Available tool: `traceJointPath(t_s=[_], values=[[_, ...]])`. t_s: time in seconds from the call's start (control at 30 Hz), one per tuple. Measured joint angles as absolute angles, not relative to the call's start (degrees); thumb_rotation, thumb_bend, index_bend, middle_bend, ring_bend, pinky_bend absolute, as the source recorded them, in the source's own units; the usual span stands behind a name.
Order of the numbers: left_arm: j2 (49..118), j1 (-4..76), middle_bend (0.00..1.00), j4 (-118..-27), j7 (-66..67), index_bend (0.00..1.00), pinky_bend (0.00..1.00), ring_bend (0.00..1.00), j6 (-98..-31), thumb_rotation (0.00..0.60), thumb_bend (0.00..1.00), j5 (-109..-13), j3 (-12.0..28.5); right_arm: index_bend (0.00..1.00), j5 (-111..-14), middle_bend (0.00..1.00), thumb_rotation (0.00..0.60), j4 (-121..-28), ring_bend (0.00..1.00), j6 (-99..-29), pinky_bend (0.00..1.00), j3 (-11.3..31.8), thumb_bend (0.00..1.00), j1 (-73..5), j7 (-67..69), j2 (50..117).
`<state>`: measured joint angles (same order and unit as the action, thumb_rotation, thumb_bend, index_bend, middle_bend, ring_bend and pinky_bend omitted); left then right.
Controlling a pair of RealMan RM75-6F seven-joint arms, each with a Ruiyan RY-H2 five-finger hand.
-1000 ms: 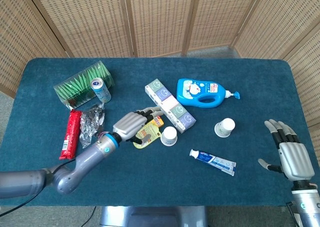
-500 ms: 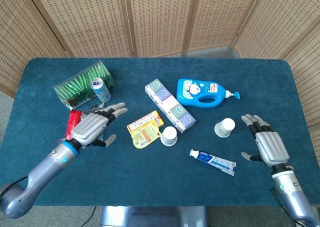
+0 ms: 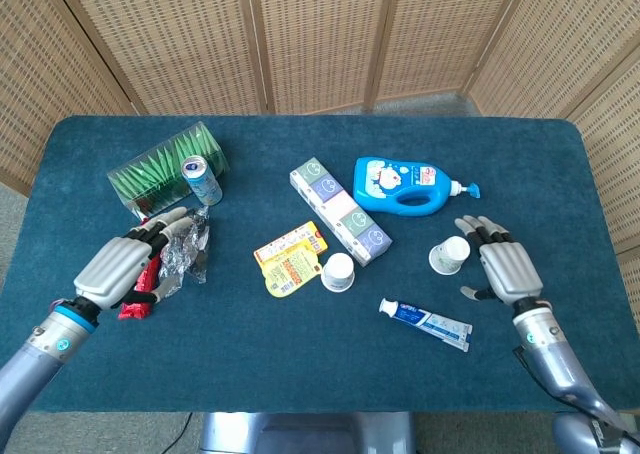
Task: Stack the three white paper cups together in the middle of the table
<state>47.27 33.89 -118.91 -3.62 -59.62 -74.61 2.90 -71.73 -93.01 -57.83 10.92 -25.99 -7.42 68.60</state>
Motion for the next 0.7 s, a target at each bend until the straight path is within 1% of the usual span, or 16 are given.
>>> traceJointPath(t_s=[0.17,0.53,0.6,0.7], values=[[45.72,31.98,0.0,-119.77,-4.57,0.0,0.17,0.0,-61.43,0.6,0.51,-76.49,3.07,0.0,-69.62,0.0,0.6,-89.54,0.0,-54.9,0.15,11.33,0.17,-28.5,-7.66,70.79],[45.43,30.26,0.0,-119.71,-5.37,0.0,0.17,0.0,-61.25,0.6,0.51,-77.96,3.27,0.0,-65.37,0.0,0.6,-83.66,0.0,-50.32,0.16,11.15,0.17,-31.99,-8.55,74.16],[45.41,30.01,0.0,-119.69,-5.47,0.0,0.17,0.0,-61.26,0.6,0.5,-78.11,3.38,0.0,-64.74,0.0,0.6,-82.77,0.0,-49.73,0.17,11.09,0.17,-32.52,-8.74,74.56],[45.37,29.61,0.0,-119.67,-5.63,0.0,0.17,0.0,-61.33,0.6,0.5,-78.45,3.47,0.0,-63.91,0.02,0.6,-81.68,0.0,-48.97,0.22,10.93,0.18,-33.26,-9.33,75.08]])
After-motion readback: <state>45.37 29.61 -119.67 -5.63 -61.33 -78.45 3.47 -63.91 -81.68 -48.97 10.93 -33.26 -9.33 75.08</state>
